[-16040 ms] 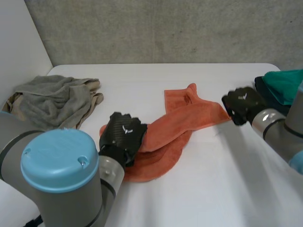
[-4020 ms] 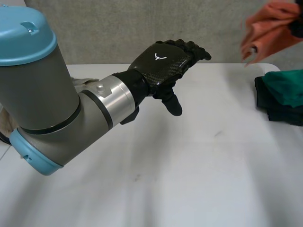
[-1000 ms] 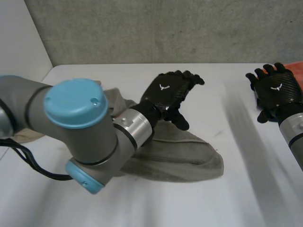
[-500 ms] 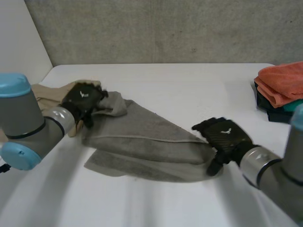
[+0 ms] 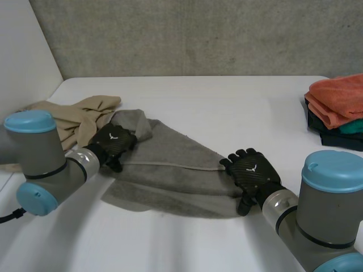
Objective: Fold the laundry.
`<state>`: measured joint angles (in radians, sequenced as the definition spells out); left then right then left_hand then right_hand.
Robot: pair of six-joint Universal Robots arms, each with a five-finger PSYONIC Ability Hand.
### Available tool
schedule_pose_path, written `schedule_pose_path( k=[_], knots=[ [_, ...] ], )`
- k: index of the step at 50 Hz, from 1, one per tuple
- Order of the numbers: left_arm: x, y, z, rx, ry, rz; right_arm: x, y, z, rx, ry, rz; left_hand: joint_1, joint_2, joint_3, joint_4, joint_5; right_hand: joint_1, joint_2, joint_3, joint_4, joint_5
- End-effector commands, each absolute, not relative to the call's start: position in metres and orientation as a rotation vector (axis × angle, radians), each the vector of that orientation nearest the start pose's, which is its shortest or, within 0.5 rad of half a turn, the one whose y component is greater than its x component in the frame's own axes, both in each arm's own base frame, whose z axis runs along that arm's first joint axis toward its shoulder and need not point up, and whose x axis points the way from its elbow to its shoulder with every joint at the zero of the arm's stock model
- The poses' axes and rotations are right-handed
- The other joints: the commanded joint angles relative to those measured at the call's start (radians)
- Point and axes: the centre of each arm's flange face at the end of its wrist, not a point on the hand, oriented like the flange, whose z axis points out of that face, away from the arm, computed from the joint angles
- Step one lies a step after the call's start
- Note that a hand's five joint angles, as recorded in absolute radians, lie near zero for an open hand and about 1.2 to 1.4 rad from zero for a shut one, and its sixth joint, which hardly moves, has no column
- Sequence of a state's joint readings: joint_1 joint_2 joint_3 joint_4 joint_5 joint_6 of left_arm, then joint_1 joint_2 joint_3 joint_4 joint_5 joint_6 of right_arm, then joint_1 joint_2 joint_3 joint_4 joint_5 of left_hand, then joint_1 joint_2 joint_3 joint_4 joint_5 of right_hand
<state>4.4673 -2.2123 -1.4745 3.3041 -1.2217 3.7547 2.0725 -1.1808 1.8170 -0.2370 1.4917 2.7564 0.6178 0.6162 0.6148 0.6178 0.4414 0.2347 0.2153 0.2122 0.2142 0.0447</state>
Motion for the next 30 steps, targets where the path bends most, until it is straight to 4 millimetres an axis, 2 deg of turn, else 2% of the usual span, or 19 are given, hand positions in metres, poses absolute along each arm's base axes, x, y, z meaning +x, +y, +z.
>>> schedule_pose_path(
  k=[1, 10, 22, 27, 30],
  knots=[
    [-0.261, -0.333, 0.123, 1.399, 2.216, -1.873, 0.272, -0.211, 0.136, -1.136, 2.244, -1.655, 0.148, 0.149, 0.151, 0.148, 0.15, -0.029, -0.01, -0.007, -0.009, -0.014],
    [-0.265, -0.341, 0.129, 1.397, 2.185, -1.905, 0.272, -0.212, 0.134, -1.137, 2.251, -1.651, 0.159, 0.161, 0.162, 0.159, 0.161, -0.029, -0.01, -0.007, -0.009, -0.014],
    [-0.274, -0.343, 0.115, 1.435, 2.214, -1.875, 0.271, -0.213, 0.132, -1.137, 2.258, -1.648, 0.154, 0.155, 0.157, 0.154, 0.155, -0.029, -0.01, -0.007, -0.009, -0.014],
    [-0.277, -0.339, 0.115, 1.457, 2.239, -1.846, 0.271, -0.215, 0.133, -1.128, 2.262, -1.656, 0.159, 0.161, 0.162, 0.159, 0.161, -0.026, -0.007, -0.004, -0.006, -0.011],
    [-0.279, -0.343, 0.115, 1.458, 2.239, -1.848, 0.27, -0.216, 0.133, -1.126, 2.265, -1.658, 0.56, 0.562, 0.563, 0.56, 0.562, -0.026, -0.007, -0.004, -0.006, -0.011]
  ],
)
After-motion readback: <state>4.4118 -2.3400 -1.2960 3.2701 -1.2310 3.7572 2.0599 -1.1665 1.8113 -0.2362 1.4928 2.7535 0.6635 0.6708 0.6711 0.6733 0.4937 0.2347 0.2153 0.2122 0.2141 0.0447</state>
